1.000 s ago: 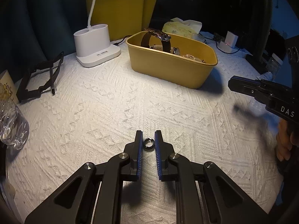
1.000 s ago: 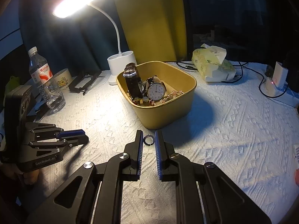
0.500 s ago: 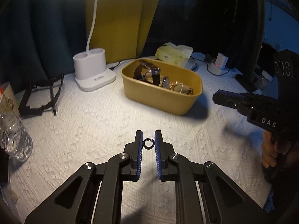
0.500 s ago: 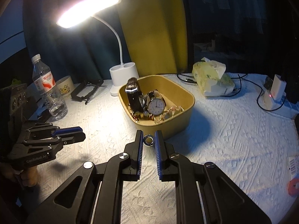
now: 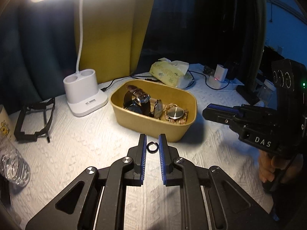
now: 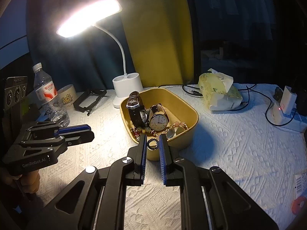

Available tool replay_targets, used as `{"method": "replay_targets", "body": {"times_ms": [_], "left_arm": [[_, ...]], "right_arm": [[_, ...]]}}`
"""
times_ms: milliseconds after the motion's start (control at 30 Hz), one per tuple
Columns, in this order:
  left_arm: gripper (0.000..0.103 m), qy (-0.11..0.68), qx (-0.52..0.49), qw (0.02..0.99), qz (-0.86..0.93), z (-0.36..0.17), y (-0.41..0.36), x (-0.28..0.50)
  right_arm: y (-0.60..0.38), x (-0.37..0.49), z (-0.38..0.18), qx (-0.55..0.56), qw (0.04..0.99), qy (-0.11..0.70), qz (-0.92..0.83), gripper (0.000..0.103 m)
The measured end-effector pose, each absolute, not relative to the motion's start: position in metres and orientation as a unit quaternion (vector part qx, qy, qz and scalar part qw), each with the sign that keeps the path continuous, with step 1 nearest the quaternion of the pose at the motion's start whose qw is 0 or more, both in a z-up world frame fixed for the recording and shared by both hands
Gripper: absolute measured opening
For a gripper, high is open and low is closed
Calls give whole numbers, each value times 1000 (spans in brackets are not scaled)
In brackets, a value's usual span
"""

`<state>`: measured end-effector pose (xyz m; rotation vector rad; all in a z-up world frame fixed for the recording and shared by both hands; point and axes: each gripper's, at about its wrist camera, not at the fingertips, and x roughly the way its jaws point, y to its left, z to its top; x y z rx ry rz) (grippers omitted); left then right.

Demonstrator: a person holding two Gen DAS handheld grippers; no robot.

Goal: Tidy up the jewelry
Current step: 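Carry both rings over the tan box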

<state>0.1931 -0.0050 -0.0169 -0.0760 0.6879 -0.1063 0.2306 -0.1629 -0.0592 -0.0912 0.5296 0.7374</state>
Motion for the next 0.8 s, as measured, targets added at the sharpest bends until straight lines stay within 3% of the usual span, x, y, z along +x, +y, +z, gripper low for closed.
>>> {"method": "replay_targets", "body": {"times_ms": [800], "left_arm": [[14, 332, -45, 938, -85, -31, -11, 247]], "right_arm": [[-145, 274, -66, -41, 892, 266, 364, 12]]}}
